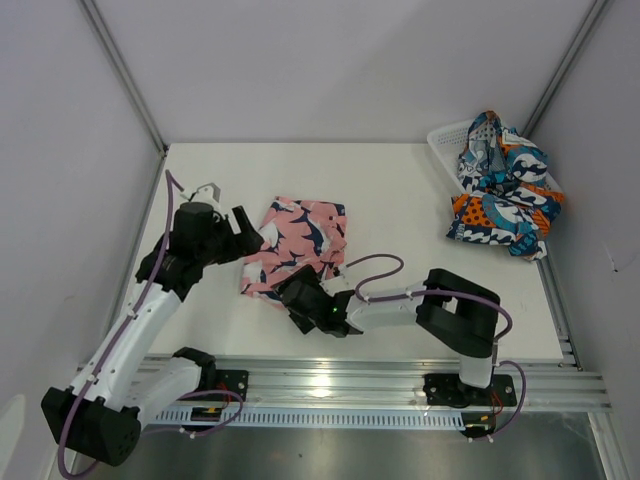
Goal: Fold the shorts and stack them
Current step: Fold the shorts
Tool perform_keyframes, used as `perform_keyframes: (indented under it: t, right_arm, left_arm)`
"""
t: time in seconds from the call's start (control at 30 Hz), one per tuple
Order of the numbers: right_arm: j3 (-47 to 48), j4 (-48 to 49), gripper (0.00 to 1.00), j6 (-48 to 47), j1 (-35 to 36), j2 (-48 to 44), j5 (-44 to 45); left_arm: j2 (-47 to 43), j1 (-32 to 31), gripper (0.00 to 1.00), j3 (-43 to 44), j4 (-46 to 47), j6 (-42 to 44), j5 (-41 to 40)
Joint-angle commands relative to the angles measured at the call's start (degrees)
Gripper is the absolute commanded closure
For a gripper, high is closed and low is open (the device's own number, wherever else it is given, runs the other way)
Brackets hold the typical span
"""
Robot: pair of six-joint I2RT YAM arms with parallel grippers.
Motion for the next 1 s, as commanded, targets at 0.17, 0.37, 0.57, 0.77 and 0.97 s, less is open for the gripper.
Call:
perform_keyframes:
  t: [0.17, 0.37, 0.57, 0.77, 0.97]
  right_arm:
    - [3.20, 2.91, 0.01, 3.48, -2.47, 5.45, 2.30]
    - [0.83, 1.77, 0.16, 6.12, -6.51, 5.36, 5.81]
    - [-4.17, 2.12, 0.62, -2.62, -14.05, 1.42, 6.87]
    - [-11.36, -2.72, 0.94, -17.67, -20.31, -9.65, 7.40]
    - [-15.42, -5.01, 1.00, -54.91, -26.98, -22.55, -0.31]
  left_arm:
    - [-3.39, 0.74, 0.11, 2.26, -3.67, 2.99, -3.37]
    - [-3.66, 0.74, 0.11, 1.74, -3.32, 2.65, -3.46]
    - [-3.83, 0.74, 0.11, 0.42, -2.35, 2.38, -3.11]
    - [-3.40, 0.74, 0.11, -2.13, 0.19, 0.63, -1.35]
    - [-1.64, 0.56, 0.11, -6.69, 7.04, -4.20, 2.78]
